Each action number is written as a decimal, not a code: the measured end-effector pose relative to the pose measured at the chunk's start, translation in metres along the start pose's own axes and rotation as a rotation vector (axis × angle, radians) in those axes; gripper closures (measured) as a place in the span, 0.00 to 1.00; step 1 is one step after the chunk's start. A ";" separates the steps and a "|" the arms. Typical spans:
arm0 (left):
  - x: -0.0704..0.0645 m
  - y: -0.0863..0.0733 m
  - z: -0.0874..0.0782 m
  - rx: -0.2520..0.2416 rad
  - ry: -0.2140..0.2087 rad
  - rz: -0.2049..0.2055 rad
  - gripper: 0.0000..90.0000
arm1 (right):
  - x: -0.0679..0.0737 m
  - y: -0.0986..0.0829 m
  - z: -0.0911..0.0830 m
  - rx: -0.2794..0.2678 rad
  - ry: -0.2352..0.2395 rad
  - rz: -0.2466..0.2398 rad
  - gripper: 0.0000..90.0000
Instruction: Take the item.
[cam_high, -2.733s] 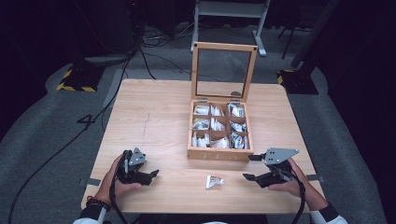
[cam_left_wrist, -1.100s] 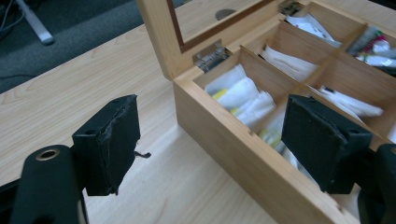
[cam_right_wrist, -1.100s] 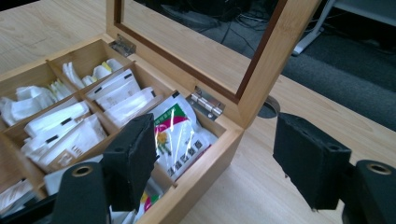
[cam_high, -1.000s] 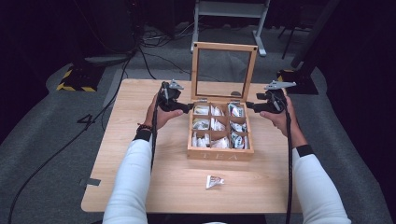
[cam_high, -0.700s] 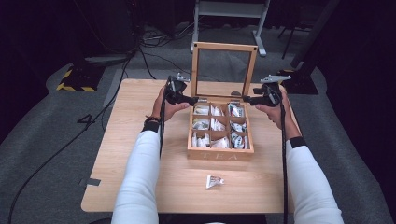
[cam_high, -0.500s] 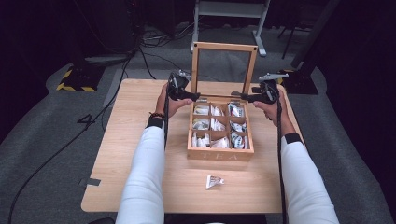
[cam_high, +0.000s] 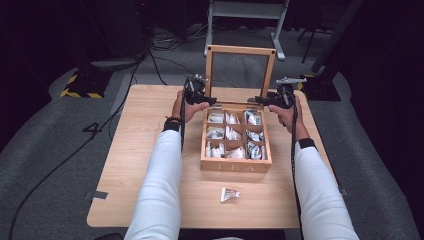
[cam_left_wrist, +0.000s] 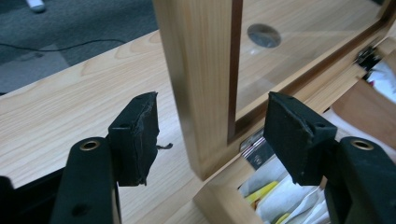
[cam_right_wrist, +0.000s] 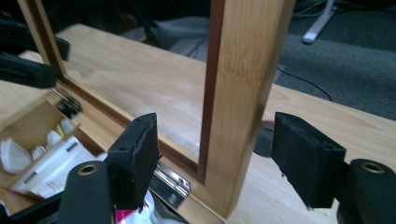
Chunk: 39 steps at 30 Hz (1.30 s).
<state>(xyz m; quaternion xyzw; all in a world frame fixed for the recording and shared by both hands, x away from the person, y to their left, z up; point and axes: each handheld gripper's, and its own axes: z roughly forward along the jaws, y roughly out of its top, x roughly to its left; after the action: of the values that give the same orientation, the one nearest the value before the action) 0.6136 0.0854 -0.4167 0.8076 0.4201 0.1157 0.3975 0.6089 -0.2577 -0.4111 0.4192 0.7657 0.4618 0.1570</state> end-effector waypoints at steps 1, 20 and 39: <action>0.001 0.000 0.000 -0.013 -0.014 -0.013 0.43 | 0.000 0.000 0.001 -0.002 -0.005 -0.002 0.37; -0.002 0.008 0.000 -0.064 -0.037 -0.061 0.52 | 0.010 0.004 0.016 0.024 0.007 0.014 0.37; -0.018 0.008 -0.046 -0.175 -0.081 0.026 0.53 | 0.024 0.012 -0.018 -0.015 0.029 -0.040 0.46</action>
<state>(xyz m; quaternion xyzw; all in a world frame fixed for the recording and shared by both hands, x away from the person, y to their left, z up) 0.5825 0.0939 -0.3779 0.7791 0.3815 0.1244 0.4815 0.5892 -0.2466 -0.3882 0.3958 0.7728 0.4702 0.1582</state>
